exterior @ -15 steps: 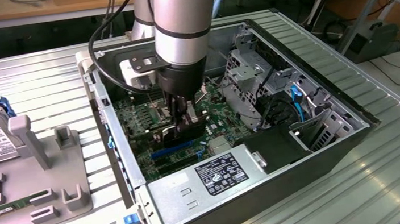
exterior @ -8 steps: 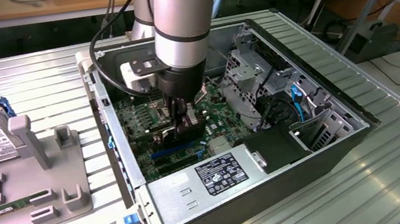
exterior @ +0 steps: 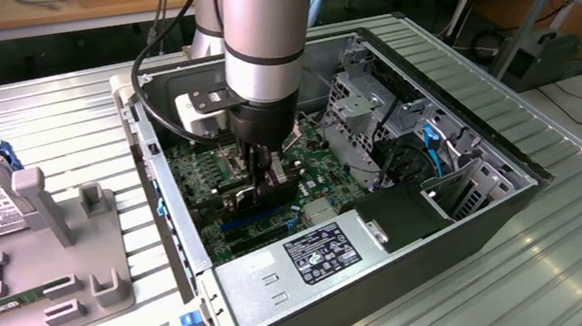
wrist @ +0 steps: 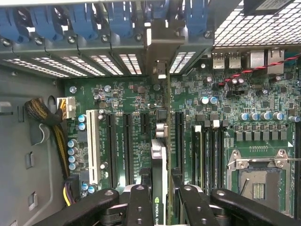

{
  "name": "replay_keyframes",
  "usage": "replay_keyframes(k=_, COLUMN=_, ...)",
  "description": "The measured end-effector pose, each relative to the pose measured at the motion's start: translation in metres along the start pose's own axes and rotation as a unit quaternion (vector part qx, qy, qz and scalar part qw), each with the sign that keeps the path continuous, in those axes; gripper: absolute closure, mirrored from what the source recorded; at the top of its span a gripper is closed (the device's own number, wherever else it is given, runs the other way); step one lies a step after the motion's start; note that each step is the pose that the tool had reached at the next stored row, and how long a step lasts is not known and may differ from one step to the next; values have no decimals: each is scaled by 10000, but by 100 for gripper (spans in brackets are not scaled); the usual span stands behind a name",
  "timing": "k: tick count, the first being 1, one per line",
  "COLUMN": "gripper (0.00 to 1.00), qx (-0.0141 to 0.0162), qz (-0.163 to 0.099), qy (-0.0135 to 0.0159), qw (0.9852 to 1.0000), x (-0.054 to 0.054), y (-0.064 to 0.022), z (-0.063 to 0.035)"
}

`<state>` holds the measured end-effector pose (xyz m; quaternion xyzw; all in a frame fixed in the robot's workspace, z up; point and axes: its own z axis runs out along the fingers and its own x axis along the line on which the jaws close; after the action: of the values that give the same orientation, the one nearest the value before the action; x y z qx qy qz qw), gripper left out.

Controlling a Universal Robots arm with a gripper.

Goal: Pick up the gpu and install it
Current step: 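Insert the gpu into the slot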

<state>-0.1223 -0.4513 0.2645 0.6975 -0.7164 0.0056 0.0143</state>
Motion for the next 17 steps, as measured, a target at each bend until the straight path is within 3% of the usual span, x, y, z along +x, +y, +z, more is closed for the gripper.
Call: replay_keyframes(k=17, gripper=73, qx=0, qz=0, qy=-1, qw=10000, x=-5, y=1, z=-16)
